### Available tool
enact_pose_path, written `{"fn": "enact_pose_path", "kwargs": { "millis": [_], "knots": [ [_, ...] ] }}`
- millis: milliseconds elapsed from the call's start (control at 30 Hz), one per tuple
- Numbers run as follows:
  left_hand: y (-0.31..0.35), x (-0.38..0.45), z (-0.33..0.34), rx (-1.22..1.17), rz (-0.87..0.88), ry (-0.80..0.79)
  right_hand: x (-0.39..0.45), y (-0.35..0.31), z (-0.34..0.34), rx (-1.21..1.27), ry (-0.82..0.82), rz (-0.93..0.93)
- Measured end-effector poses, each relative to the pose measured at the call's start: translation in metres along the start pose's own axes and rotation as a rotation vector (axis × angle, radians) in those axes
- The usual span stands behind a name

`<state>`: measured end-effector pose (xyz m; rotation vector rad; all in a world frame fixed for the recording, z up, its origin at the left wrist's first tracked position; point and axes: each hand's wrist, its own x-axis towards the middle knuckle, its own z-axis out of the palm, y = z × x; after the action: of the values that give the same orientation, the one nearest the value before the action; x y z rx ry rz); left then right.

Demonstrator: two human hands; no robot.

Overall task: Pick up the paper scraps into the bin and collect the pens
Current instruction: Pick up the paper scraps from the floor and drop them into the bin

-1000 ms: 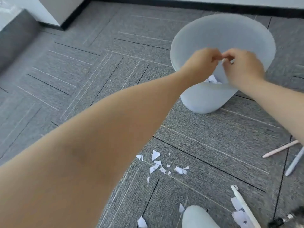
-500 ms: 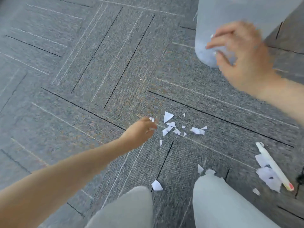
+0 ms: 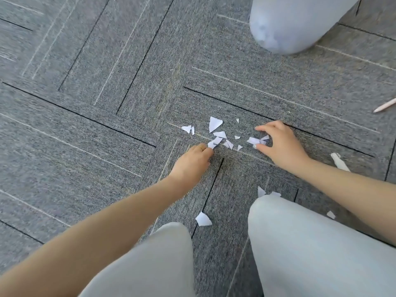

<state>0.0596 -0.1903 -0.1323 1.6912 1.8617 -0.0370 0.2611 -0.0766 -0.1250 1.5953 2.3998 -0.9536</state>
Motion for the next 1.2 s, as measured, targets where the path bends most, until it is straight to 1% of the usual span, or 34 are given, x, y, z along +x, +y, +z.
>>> {"fn": "enact_pose_path", "kwargs": {
  "millis": [100,200,267,333,400,433,467,567,600,667,733,867,933,1033,1200],
  "knots": [
    [-0.003,0.0,0.002,-0.063,-0.032,0.051,-0.004,0.003,0.009,-0.033,0.052,-0.054],
    [-0.005,0.0,0.0,-0.107,-0.054,0.064,-0.007,0.007,0.015,0.036,0.12,-0.071],
    [-0.006,0.0,-0.003,-0.086,-0.034,0.031,-0.007,0.007,0.017,0.067,0.125,-0.061],
    [-0.008,0.002,-0.006,-0.078,-0.026,-0.037,-0.007,0.007,0.017,0.068,0.106,-0.062],
    [-0.007,0.008,-0.016,-0.098,-0.031,-0.119,-0.006,0.007,0.016,0.066,0.09,-0.059],
    [-0.005,0.012,-0.023,-0.122,-0.03,-0.126,-0.005,0.006,0.016,0.082,0.083,-0.047],
    [-0.002,0.018,-0.031,-0.157,-0.034,-0.105,-0.004,0.005,0.014,0.112,0.075,-0.028],
    [0.01,0.041,-0.05,-0.324,-0.083,0.031,-0.003,-0.003,0.011,0.227,0.05,0.002],
    [0.014,0.048,-0.051,-0.346,-0.094,0.042,-0.004,-0.008,0.012,0.259,0.034,0.001],
    [0.02,0.054,-0.04,-0.34,-0.119,0.004,-0.006,-0.018,0.019,0.288,0.001,-0.016],
    [0.02,0.05,-0.021,-0.377,-0.172,0.022,-0.008,-0.025,0.029,0.272,-0.003,-0.032],
    [0.015,0.031,0.002,-0.517,-0.28,0.259,-0.005,-0.025,0.039,0.216,0.029,-0.024],
    [0.013,0.024,0.007,-0.548,-0.32,0.324,-0.002,-0.025,0.038,0.172,0.035,-0.048],
    [0.014,0.025,0.009,-0.545,-0.331,0.354,0.0,-0.026,0.035,0.104,0.038,-0.092],
    [0.011,0.019,0.008,-0.498,-0.32,0.346,-0.001,-0.027,0.035,0.007,0.034,-0.171]
  ]
}}
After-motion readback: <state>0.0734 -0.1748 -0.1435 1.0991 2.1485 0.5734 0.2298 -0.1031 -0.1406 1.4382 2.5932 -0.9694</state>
